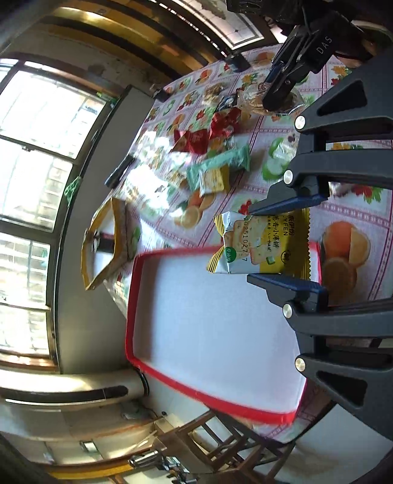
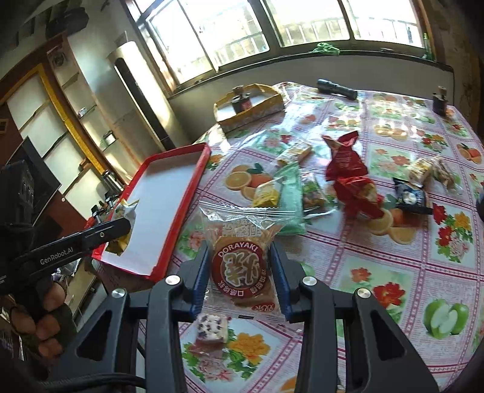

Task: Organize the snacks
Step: 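Carry both packets to the red-rimmed tray and open both tools to release, then grasp a nougat packet with the left tool while the right tool grasps another nougat packet, then carry both nougat packets into the tray and open both tools, then grasp a yellow cake packet with the left tool while the right tool grasps a red chip bag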

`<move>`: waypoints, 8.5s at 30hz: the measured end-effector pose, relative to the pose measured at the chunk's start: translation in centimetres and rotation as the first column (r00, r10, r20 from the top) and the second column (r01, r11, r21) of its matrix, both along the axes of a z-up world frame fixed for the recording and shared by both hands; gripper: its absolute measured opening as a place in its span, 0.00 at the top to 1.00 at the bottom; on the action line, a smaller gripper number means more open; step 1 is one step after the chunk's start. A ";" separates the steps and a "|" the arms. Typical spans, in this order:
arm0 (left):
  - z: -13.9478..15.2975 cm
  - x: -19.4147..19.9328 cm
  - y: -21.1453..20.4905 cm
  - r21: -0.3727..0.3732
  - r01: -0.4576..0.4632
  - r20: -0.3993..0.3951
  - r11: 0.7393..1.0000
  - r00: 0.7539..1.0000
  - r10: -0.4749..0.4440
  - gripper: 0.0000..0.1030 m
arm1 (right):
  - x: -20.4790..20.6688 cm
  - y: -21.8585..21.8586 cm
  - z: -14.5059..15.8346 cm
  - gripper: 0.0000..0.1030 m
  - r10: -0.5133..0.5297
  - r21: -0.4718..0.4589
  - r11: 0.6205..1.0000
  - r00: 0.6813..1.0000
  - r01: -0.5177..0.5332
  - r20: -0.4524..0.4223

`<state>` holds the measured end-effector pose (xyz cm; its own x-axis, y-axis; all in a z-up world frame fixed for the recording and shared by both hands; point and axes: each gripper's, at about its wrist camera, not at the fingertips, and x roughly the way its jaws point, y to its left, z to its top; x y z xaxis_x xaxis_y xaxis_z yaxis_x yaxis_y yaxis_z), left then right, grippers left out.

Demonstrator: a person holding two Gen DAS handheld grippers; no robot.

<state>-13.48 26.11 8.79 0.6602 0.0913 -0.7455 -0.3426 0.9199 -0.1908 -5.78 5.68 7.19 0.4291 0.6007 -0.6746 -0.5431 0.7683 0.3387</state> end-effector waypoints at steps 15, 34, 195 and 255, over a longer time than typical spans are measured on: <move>-2.0 -1.3 7.8 0.013 -0.169 -0.053 0.986 0.984 0.169 0.64 | -0.9 15.0 -0.8 0.61 0.335 0.040 0.942 0.942 -0.334 -0.028; -6.9 -0.9 10.6 -0.021 -0.185 -0.166 0.983 0.970 0.179 0.64 | 0.5 21.5 -6.5 0.60 0.395 -0.091 0.908 0.909 -0.408 -0.136; -3.8 3.7 11.3 0.059 -0.184 -0.101 0.981 0.977 0.189 0.69 | 1.7 18.0 -2.5 0.66 0.337 -0.008 0.941 0.941 -0.338 -0.022; -3.2 4.2 -7.4 -0.059 0.221 0.025 0.973 0.975 -0.220 0.20 | 1.4 -15.8 -1.1 0.00 -0.381 0.157 0.916 0.923 0.369 0.053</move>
<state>-9.33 18.70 5.61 0.6728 -0.1035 -0.7325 -0.1285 0.9588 -0.2535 -4.38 -10.17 6.10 0.6911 0.4707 -0.5484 -0.2540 0.8686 0.4254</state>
